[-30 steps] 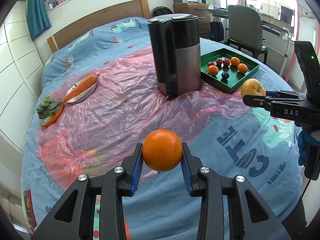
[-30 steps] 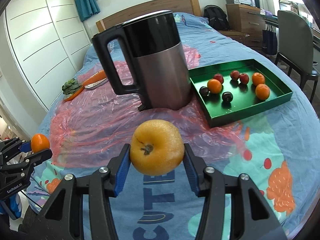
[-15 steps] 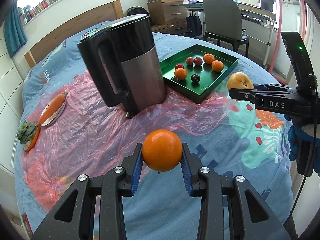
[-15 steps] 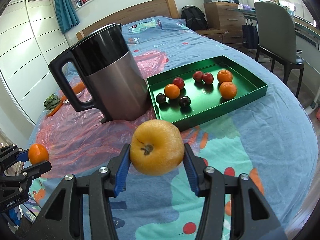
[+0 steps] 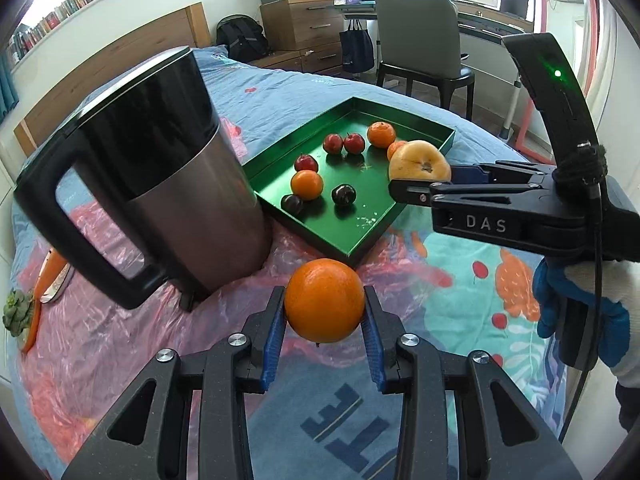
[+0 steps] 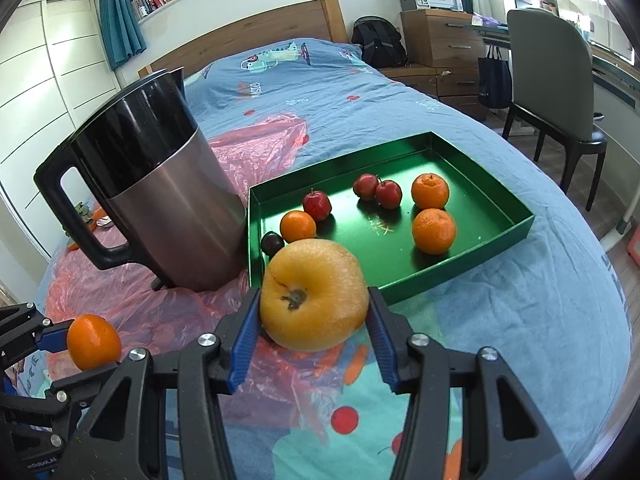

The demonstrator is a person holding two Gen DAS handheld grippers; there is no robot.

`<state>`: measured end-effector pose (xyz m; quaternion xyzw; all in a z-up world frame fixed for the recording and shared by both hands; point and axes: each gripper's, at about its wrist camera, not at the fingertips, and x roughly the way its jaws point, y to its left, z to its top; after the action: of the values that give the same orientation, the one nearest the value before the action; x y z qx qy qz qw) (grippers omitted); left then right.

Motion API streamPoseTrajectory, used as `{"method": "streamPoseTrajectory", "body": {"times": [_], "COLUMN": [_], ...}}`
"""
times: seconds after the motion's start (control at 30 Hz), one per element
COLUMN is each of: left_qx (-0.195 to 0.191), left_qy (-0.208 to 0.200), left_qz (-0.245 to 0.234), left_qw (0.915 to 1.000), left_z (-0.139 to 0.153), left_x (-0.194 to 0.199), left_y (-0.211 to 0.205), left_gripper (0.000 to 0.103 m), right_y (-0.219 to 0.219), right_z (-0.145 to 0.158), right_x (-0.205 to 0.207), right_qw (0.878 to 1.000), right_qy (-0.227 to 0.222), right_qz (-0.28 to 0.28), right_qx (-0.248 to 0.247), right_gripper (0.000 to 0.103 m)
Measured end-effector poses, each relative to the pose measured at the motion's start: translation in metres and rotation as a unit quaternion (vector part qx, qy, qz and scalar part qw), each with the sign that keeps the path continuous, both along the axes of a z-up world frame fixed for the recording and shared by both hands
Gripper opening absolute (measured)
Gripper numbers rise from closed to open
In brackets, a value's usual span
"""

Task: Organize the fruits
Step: 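Lift and carry the orange and yellow apple in both tools to the green tray, then lower the orange and yellow apple into the tray and open both tools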

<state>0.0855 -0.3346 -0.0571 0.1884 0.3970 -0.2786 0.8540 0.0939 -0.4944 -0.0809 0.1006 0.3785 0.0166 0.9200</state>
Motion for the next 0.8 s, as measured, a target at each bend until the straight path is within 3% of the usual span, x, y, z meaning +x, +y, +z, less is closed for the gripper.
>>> {"method": "streamPoseTrajectory", "body": {"times": [0.43, 0.8], "left_qx": [0.006, 0.027], "left_qy": [0.040, 0.074], "left_qz": [0.018, 0.019], "left_qw": [0.9990, 0.9967], "left_z": [-0.043, -0.087], "left_x": [0.097, 0.118], "left_y": [-0.070, -0.090], "left_gripper": [0.031, 0.031], "right_y": [-0.039, -0.047], "right_z": [-0.014, -0.052], "right_x": [0.092, 0.129], "right_qw": [0.999, 0.996], "right_qy": [0.013, 0.054], "right_qz": [-0.003, 0.012], "right_qx": [-0.035, -0.066], "right_gripper": [0.066, 0.066]}}
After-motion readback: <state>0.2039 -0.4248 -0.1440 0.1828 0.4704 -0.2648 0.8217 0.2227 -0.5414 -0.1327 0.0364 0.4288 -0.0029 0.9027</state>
